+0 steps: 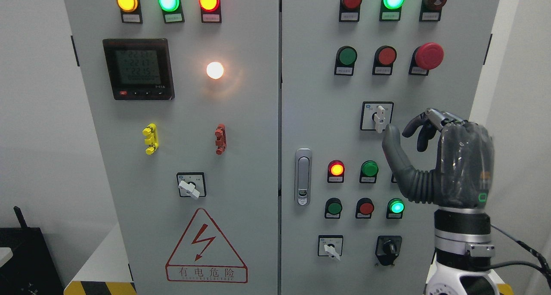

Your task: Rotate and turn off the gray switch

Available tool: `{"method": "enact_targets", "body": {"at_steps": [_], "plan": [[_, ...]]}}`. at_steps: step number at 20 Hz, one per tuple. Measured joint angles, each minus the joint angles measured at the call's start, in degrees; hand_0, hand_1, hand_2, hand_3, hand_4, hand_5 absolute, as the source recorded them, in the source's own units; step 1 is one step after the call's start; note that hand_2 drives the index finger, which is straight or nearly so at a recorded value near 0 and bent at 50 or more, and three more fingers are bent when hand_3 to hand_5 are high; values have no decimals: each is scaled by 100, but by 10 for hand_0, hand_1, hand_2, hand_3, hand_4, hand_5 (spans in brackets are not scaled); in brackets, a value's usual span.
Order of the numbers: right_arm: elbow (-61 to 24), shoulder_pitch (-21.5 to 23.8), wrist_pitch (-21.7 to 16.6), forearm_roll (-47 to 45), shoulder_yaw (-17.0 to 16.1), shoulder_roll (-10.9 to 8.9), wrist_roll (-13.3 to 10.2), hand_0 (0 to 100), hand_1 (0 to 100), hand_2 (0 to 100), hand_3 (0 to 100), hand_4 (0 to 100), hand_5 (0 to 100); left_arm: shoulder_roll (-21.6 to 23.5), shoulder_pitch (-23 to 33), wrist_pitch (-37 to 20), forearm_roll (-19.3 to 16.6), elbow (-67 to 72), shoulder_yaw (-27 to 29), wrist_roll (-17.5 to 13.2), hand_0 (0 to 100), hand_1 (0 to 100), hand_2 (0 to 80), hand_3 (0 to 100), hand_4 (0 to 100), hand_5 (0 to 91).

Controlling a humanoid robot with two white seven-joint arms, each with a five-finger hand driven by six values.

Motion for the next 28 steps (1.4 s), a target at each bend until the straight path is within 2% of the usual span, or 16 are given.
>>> {"method": "enact_targets", "body": {"at_steps": [2,3,4,8,12,17,21,28], "plan": [[-102,77,-121,0,-43,-3,-39,467,433,466,557,409,298,0,0,0,0,0,0,0,120,389,0,0,0,0],[-152,113,-151,1,-63,-4,-60,464,432,413,475,345,242,0,0,0,0,0,0,1,120,389,0,0,0,0],[-195,140,-165,2,-80,-4,-71,462,429,392,446,318,218,0,0,0,0,0,0,1,120,389,0,0,0,0],[-324,237,-216,4,-140,-4,-87,461,414,361,406,289,193,0,0,0,0,0,0,1,120,389,0,0,0,0],[-425,324,-406,5,-182,1,-181,452,406,239,280,155,77,0,1,0,0,0,0,2,120,389,0,0,0,0],[-507,412,-586,6,-217,11,-263,441,409,200,260,142,65,0,1,0,0,0,0,7,120,389,0,0,0,0],[-553,495,-681,6,-235,22,-270,448,335,176,244,132,57,0,0,0,0,0,0,20,120,389,0,0,0,0],[-597,615,-719,6,-246,35,-273,400,341,165,241,129,57,0,0,0,0,0,0,10,120,389,0,0,0,0]]}}
